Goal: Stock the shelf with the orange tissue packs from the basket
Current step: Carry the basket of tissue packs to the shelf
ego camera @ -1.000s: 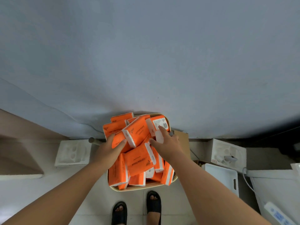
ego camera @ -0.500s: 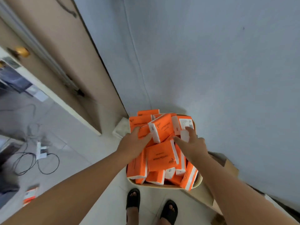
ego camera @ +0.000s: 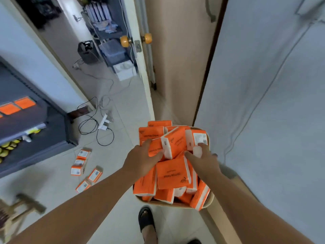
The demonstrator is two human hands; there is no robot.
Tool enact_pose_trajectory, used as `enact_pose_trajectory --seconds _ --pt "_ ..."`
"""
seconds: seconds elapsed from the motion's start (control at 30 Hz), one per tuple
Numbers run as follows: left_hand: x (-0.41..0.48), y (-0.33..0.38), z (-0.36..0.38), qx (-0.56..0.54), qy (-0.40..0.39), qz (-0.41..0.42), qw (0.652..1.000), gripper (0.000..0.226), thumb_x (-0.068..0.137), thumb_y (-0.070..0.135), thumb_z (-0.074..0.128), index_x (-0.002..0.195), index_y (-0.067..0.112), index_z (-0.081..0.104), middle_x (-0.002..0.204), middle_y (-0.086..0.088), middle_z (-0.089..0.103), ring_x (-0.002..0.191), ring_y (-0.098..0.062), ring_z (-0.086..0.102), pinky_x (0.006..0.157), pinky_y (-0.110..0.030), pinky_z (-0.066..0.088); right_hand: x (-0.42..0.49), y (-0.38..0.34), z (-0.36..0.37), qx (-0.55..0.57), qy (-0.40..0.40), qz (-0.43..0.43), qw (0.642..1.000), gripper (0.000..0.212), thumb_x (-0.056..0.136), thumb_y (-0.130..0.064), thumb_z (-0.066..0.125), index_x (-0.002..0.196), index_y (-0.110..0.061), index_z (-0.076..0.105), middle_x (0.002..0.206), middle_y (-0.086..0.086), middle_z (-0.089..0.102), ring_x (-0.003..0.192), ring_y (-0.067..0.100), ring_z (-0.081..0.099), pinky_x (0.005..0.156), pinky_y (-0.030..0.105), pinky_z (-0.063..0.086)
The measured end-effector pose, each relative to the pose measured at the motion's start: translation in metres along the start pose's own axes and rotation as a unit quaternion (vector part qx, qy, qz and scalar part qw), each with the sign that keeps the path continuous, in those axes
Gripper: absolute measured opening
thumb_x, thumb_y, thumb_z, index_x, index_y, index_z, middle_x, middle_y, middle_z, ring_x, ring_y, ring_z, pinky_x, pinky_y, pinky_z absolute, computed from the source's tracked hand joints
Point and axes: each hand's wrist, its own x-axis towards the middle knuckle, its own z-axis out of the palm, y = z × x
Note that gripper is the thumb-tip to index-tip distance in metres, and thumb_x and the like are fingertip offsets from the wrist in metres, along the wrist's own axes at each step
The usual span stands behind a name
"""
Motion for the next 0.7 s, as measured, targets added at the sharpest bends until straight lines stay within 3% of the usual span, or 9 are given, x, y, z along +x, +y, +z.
enact_pose_trajectory --seconds 0.07,0.2,0.33,0.5,0.6,0.7 --pt "-0.001 -0.033 -0.022 -0.012 0.024 -0.031 0.999 0.067 0.086 0.088 0.041 0.142 0.050 0.039 0.110 0.017 0.067 0.091 -0.011 0.068 0.078 -0.029 0.052 0.003 -0.035 0.027 -0.027 -0.021 -0.014 0.999 0.081 0.090 -0.074 0.050 0.158 -0.041 0.020 0.162 0.011 0.032 0.144 0.039 0.038 0.112 0.058 0.037" --pt "-0.007 -0.107 -0.065 -0.024 0.042 -0.128 0.991 0.071 0.080 0.089 0.042 0.138 0.048 0.041 0.107 0.008 0.064 0.096 -0.020 0.065 0.079 -0.036 0.053 0.005 -0.099 0.091 -0.039 -0.070 -0.045 0.996 0.085 0.087 -0.074 0.052 0.158 -0.043 0.018 0.161 0.014 0.030 0.141 0.041 0.040 0.109 0.058 0.041" --pt "-0.028 -0.175 -0.105 -0.073 0.065 -0.208 0.973 0.070 0.076 0.091 0.047 0.134 0.052 0.041 0.095 0.007 0.066 0.081 -0.016 0.067 0.069 -0.035 0.058 0.002 -0.160 0.155 -0.064 -0.128 -0.084 0.986 0.083 0.082 -0.073 0.057 0.153 -0.047 0.023 0.149 0.013 0.042 0.134 0.039 0.045 0.108 0.054 0.041" --pt "-0.060 -0.243 -0.149 -0.075 0.109 -0.307 0.942 0.075 0.077 0.088 0.044 0.137 0.043 0.044 0.092 0.002 0.066 0.077 -0.017 0.065 0.058 -0.032 0.055 0.002 -0.221 0.232 -0.097 -0.213 -0.143 0.962 0.082 0.065 -0.080 0.056 0.138 -0.054 0.033 0.134 0.002 0.055 0.126 0.033 0.052 0.106 0.056 0.047" --pt "-0.078 -0.273 -0.170 -0.082 0.140 -0.357 0.920 0.072 0.078 0.087 0.042 0.135 0.042 0.044 0.083 0.003 0.066 0.070 -0.017 0.066 0.056 -0.035 0.059 -0.009 -0.258 0.269 -0.129 -0.256 -0.175 0.942 0.084 0.062 -0.081 0.053 0.138 -0.053 0.031 0.130 0.004 0.055 0.124 0.035 0.053 0.104 0.055 0.048" --pt "-0.094 -0.298 -0.188 -0.082 0.169 -0.403 0.895 0.076 0.079 0.088 0.039 0.139 0.042 0.043 0.087 0.005 0.066 0.072 -0.016 0.067 0.061 -0.035 0.060 -0.012 -0.293 0.306 -0.156 -0.297 -0.211 0.918 0.085 0.065 -0.081 0.053 0.141 -0.052 0.030 0.133 0.003 0.054 0.125 0.035 0.053 0.104 0.057 0.049"
